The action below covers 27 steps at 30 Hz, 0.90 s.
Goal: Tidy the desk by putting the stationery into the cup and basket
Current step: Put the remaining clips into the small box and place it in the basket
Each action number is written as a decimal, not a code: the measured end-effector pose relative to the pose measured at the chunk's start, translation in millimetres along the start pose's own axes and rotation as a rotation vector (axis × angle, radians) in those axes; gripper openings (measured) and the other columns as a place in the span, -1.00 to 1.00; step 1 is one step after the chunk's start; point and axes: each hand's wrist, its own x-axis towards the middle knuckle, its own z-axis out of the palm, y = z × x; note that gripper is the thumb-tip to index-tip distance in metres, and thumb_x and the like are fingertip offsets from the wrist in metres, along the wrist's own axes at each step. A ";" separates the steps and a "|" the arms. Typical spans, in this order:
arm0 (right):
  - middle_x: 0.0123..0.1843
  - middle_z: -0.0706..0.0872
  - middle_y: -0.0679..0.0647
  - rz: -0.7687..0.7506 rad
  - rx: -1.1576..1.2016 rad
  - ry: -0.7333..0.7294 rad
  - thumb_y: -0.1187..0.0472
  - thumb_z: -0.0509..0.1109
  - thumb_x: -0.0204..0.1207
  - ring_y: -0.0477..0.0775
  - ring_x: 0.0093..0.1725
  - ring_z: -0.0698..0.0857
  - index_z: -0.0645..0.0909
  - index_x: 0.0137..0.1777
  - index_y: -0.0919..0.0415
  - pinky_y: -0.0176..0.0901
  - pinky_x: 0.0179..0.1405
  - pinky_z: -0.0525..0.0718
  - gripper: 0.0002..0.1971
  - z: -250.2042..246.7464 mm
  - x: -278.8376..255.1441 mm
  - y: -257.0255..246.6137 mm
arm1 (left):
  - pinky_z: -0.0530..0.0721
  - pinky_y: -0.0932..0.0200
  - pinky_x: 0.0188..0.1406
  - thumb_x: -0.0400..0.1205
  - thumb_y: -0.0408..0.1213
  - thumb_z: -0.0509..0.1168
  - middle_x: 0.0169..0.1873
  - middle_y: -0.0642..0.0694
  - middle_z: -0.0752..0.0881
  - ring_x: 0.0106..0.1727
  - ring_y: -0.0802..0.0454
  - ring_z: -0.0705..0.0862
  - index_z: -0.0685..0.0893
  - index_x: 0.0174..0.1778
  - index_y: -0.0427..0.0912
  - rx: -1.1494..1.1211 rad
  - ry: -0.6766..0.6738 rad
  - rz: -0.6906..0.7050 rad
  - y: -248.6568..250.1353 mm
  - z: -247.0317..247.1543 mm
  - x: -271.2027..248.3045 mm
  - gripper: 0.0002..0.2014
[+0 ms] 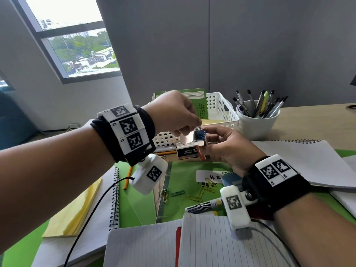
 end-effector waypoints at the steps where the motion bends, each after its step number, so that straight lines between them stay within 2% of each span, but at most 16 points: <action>1: 0.01 0.83 0.25 0.000 0.001 -0.003 0.68 0.49 0.36 0.31 0.04 0.80 0.72 0.23 0.31 0.18 0.04 0.83 -0.53 -0.1 0.0 -0.5 | 0.82 0.17 -0.31 0.60 -0.20 0.56 -0.32 -0.11 0.87 -0.37 0.08 0.79 0.81 -0.12 -0.25 0.003 0.017 0.005 1.9 -3.4 0.7 -0.82; 3: 0.04 0.83 0.27 0.004 0.010 -0.012 0.68 0.49 0.36 0.31 0.04 0.81 0.72 0.25 0.32 0.18 0.04 0.84 -0.52 0.5 0.2 -1.3 | 0.87 0.07 -0.21 0.59 -0.13 0.57 -0.30 -0.11 0.88 -0.34 0.05 0.79 0.82 -0.13 -0.21 0.024 0.024 0.013 4.6 -10.3 0.9 -0.80; 6: 0.04 0.84 0.26 0.011 0.023 -0.014 0.67 0.49 0.35 0.30 0.04 0.82 0.70 0.29 0.35 0.17 0.04 0.84 -0.50 0.2 0.3 -1.5 | 0.88 -0.08 -0.05 0.61 -0.12 0.54 -0.24 -0.12 0.89 -0.16 -0.12 0.88 0.84 -0.12 -0.14 0.065 -0.022 0.019 5.6 -16.6 1.2 -0.85; 9: -0.05 0.85 0.17 0.014 0.024 -0.019 0.67 0.50 0.34 0.26 0.02 0.83 0.72 0.24 0.31 0.16 0.05 0.85 -0.51 -1.1 0.5 -0.8 | 0.88 -0.07 -0.02 0.66 -0.17 0.49 -0.22 -0.09 0.89 -0.08 -0.12 0.89 0.84 -0.10 -0.12 0.131 -0.046 0.032 7.1 -18.8 1.4 -0.89; 12: 0.09 0.84 0.31 0.012 0.021 -0.021 0.63 0.54 0.26 0.35 0.10 0.82 0.72 0.25 0.30 0.27 0.14 0.81 -0.47 -0.1 0.9 0.0 | 0.88 -0.06 0.00 0.68 -0.17 0.46 -0.22 -0.10 0.89 -0.11 -0.10 0.89 0.85 -0.08 -0.14 0.162 -0.056 0.035 7.3 -18.3 3.4 -0.87; 14: 0.13 0.81 0.35 0.007 0.025 -0.022 0.65 0.53 0.26 0.35 0.10 0.81 0.73 0.22 0.28 0.25 0.15 0.81 -0.47 0.8 1.0 0.2 | 0.88 -0.03 -0.02 0.68 -0.17 0.46 -0.25 -0.08 0.89 -0.20 -0.03 0.88 0.86 -0.07 -0.15 0.170 -0.069 0.037 5.8 -13.9 5.0 -0.87; 17: 0.12 0.78 0.35 0.008 0.052 -0.028 0.69 0.50 0.32 0.35 0.08 0.79 0.70 0.27 0.32 0.25 0.13 0.80 -0.47 0.5 1.2 0.9 | 0.86 0.21 -0.18 0.68 -0.19 0.47 -0.28 -0.05 0.88 -0.30 0.06 0.84 0.87 -0.03 -0.13 0.207 -0.081 0.065 1.7 -2.7 5.7 -0.88; 18: 0.12 0.78 0.34 0.009 0.055 -0.028 0.69 0.51 0.32 0.35 0.08 0.79 0.69 0.28 0.33 0.26 0.12 0.80 -0.47 -0.2 1.3 1.1 | 0.84 0.24 -0.22 0.67 -0.18 0.48 -0.28 -0.04 0.88 -0.31 0.05 0.84 0.87 -0.03 -0.11 0.226 -0.077 0.084 0.5 0.8 5.7 -0.90; 21: 0.13 0.79 0.33 0.013 0.049 -0.028 0.66 0.53 0.33 0.35 0.08 0.80 0.68 0.31 0.32 0.27 0.12 0.80 -0.46 -1.7 2.1 2.0 | 0.87 0.11 -0.11 0.63 -0.16 0.53 -0.31 0.00 0.87 -0.30 0.06 0.86 0.87 -0.07 -0.04 0.259 -0.064 0.125 -3.1 5.0 5.9 -0.94; 23: 0.13 0.80 0.31 0.011 0.051 -0.032 0.66 0.53 0.34 0.33 0.07 0.81 0.69 0.31 0.31 0.26 0.11 0.81 -0.46 -2.1 2.4 2.3 | 0.87 0.12 -0.12 0.60 -0.16 0.56 -0.33 0.02 0.87 -0.34 0.10 0.85 0.86 -0.12 -0.05 0.250 -0.061 0.123 -5.2 4.8 6.6 -0.94; 27: 0.10 0.82 0.25 -0.013 0.043 -0.009 0.62 0.55 0.35 0.29 0.04 0.82 0.72 0.28 0.28 0.26 0.06 0.83 -0.49 -3.4 3.3 2.6 | 0.78 0.27 -0.37 0.55 -0.15 0.61 -0.34 0.02 0.85 -0.43 0.18 0.77 0.87 -0.19 -0.02 0.249 -0.058 0.150 -4.7 5.1 5.2 -0.93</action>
